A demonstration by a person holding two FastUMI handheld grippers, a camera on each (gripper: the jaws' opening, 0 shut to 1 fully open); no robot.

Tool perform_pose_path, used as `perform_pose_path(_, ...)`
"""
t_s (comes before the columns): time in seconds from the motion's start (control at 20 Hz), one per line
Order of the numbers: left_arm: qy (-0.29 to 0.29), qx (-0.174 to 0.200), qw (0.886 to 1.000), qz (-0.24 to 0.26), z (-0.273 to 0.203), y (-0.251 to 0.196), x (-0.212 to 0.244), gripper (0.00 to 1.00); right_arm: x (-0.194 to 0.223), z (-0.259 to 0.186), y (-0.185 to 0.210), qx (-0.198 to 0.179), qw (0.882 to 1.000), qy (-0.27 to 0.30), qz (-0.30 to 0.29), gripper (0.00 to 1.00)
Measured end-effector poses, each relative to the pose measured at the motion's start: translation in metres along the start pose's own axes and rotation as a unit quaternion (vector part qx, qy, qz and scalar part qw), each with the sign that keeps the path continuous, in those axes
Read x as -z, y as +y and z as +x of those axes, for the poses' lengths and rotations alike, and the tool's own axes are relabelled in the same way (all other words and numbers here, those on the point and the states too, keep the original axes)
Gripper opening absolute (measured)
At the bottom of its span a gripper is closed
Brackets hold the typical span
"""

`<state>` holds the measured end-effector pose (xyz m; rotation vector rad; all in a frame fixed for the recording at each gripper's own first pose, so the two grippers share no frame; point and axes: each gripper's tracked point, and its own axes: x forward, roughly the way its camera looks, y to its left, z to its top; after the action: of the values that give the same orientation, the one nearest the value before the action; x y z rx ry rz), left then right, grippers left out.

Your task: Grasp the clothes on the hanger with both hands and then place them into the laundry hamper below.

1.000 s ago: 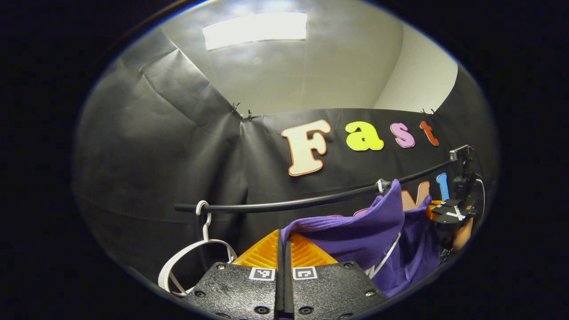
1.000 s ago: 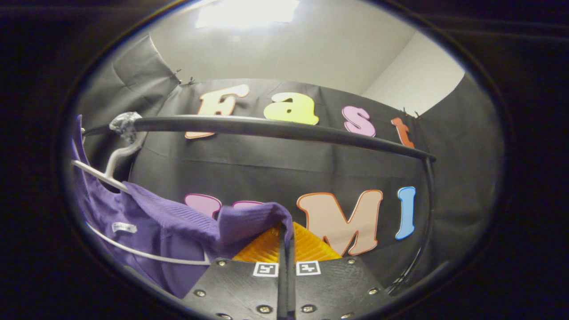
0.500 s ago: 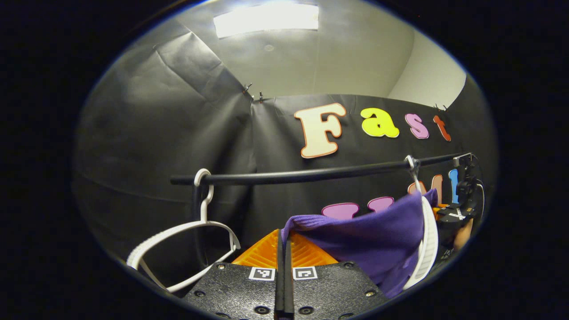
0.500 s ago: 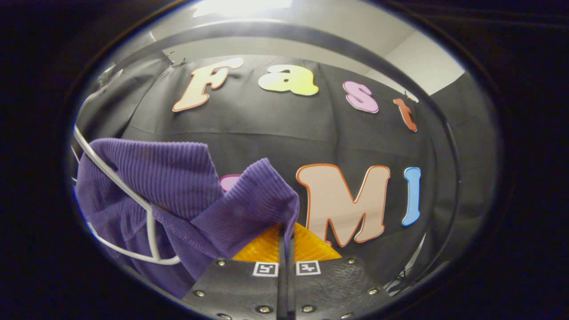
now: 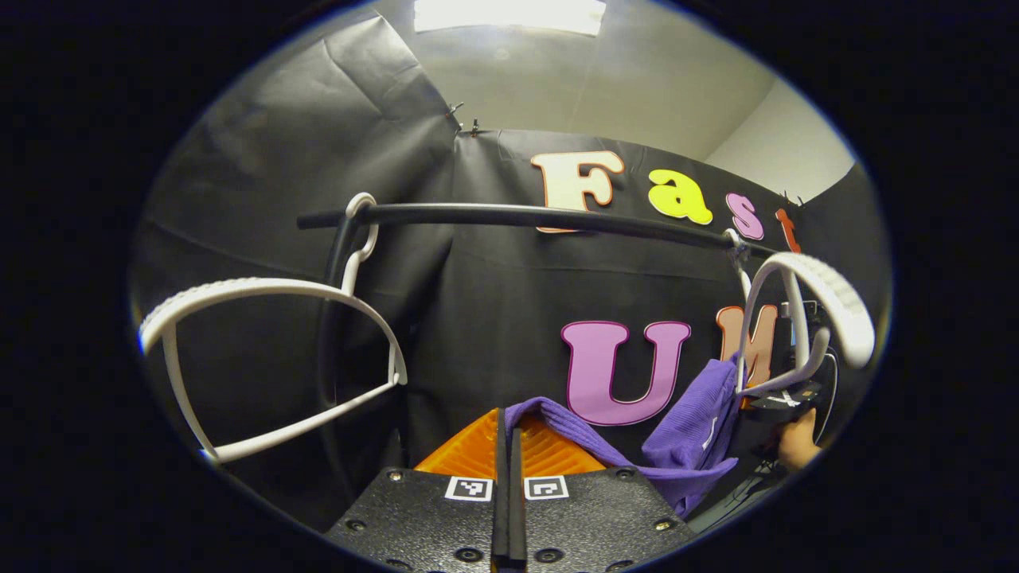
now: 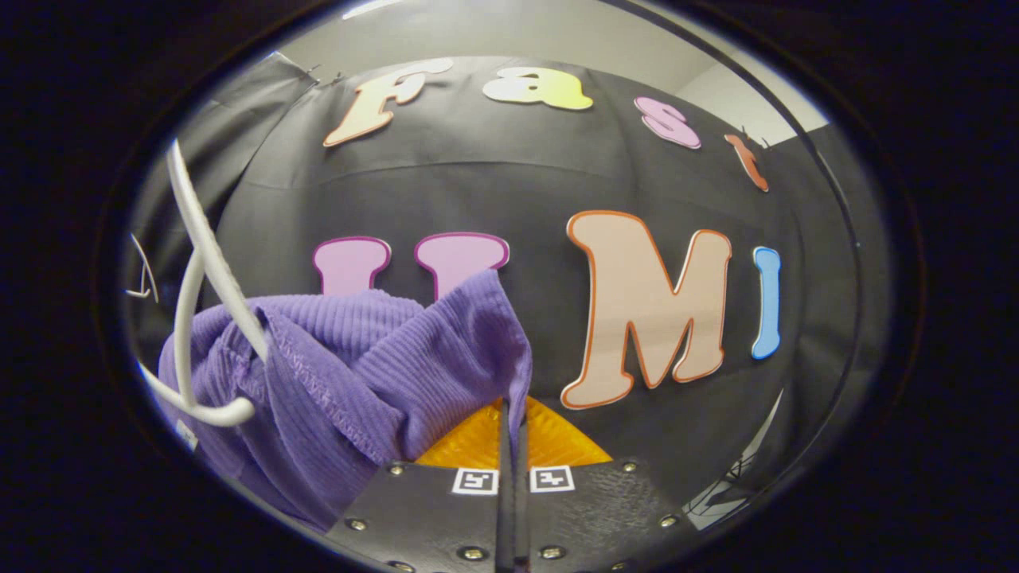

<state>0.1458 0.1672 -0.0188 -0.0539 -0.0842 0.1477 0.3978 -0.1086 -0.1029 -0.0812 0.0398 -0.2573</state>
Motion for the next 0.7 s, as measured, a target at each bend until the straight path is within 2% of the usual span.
perform_pose_path(0.15, 0.009, -0.006, 1.000, 0.001, -0.005, 0.004, 0.014, 0.00, 0.026, -0.006, 0.000, 0.000, 0.999, 0.024, 0.021, 0.00)
perform_pose_path(0.25, 0.024, 0.002, 1.000, -0.003, -0.008, -0.003, 0.030, 0.00, 0.057, -0.002, -0.004, 0.005, 0.997, 0.065, 0.030, 0.00)
perform_pose_path(0.5, 0.083, 0.016, 0.996, -0.014, -0.018, -0.011, 0.085, 0.00, 0.117, -0.027, 0.005, -0.021, 0.988, 0.130, 0.077, 0.00)
perform_pose_path(0.7, 0.093, 0.006, 0.996, 0.000, -0.026, -0.008, 0.099, 0.00, 0.125, -0.066, 0.013, -0.034, 0.990, 0.127, 0.059, 0.01)
